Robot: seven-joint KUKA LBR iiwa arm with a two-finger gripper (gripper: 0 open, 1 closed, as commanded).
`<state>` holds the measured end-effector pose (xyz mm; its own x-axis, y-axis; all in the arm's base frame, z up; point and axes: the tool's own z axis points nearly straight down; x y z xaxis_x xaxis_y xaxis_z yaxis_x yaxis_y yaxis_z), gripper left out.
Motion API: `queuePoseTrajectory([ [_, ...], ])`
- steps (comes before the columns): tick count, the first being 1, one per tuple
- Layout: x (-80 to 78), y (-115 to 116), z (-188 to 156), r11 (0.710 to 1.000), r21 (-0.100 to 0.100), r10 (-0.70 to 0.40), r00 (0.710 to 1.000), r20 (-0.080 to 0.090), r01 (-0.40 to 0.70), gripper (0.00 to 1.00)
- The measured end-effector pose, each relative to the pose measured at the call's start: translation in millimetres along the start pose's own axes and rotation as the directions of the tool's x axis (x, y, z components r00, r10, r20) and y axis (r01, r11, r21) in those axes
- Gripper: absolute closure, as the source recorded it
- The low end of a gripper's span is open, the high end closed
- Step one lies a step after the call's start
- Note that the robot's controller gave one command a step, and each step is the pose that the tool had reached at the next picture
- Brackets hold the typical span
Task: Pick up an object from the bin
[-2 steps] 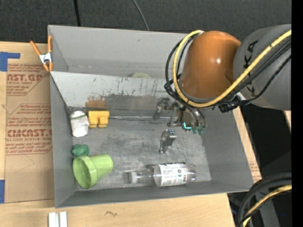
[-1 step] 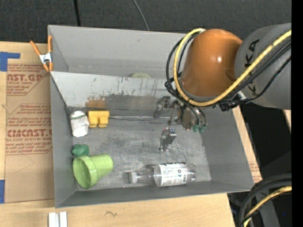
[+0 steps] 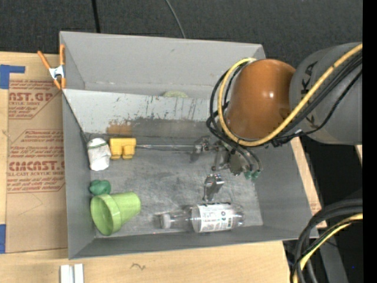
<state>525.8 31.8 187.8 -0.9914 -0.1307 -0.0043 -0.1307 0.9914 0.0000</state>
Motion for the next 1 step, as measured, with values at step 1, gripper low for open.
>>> queuePoseTrajectory([
  [1, 40.6, -52.0, 25.6, 0.976, -0.001, -0.219, 0.976, -0.003, 0.219, 0.0],
])
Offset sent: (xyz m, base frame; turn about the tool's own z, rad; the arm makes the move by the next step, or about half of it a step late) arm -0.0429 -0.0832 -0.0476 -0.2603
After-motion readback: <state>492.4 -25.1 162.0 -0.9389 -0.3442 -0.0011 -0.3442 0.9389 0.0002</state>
